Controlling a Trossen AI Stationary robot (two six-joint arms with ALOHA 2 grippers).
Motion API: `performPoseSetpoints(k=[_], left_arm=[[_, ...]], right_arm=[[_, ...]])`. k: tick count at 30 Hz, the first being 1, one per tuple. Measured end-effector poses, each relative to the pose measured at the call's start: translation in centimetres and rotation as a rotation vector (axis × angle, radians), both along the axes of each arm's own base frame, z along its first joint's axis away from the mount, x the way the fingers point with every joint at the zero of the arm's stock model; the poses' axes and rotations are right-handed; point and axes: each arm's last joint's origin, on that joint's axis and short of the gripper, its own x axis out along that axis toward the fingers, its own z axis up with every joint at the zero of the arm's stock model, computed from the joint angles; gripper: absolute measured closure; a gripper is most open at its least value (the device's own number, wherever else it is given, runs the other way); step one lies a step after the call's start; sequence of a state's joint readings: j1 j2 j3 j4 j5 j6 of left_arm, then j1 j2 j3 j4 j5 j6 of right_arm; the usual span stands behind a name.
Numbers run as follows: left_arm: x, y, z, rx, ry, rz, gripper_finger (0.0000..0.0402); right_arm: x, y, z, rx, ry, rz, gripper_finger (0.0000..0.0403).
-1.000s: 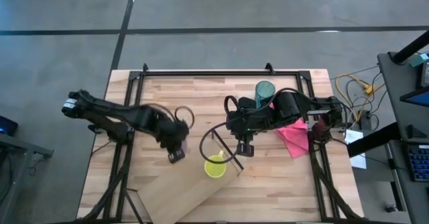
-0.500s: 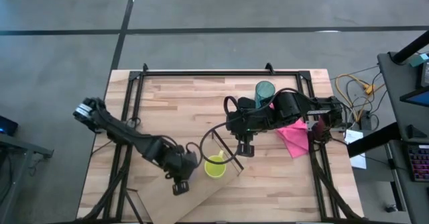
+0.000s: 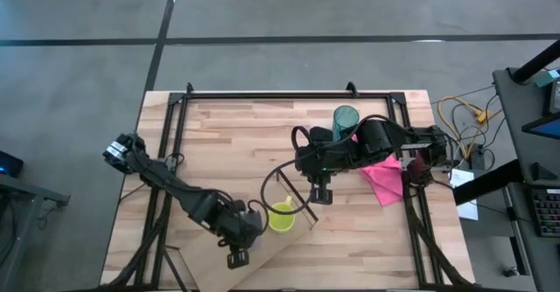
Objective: Stack small to large cups/mugs on shelf
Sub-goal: Put the voilet mug on the shelf
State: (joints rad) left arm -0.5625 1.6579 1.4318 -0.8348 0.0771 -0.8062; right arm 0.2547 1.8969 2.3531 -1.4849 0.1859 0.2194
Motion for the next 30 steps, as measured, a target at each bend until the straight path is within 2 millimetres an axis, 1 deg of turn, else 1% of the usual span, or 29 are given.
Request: performPoseSetpoints(k=[6,14,20,25,27,30], left_arm=[[0.0,-1.1,-0.4,0.042,0.064,-0.025,0.0400],[0.7,-2.1,-0.5,0.103,0.117,-0.028,0.0400],[1.1,-2.4,-1.0,0.111,0.130,-0.024,0.0400],[1.1,-2.3,-1.0,0.106,0.132,-0.004,0.0400],[1.1,-2.3,-0.9,0.105,0.131,-0.003,0.0394],[1.1,-2.3,-1.2,0.108,0.132,0.000,0.0374]], right_arm=[[0.0,0.0,0.0,-0.012,0.001,0.019,0.0344],[0.0,0.0,0.0,-0.012,0.001,0.019,0.0344],[0.0,0.0,0.0,-0.012,0.001,0.019,0.0344],[0.0,0.0,0.0,-0.012,0.001,0.019,0.0344],[0.0,0.0,0.0,-0.012,0.001,0.019,0.0344],[0.0,0.0,0.0,-0.012,0.001,0.019,0.0344]])
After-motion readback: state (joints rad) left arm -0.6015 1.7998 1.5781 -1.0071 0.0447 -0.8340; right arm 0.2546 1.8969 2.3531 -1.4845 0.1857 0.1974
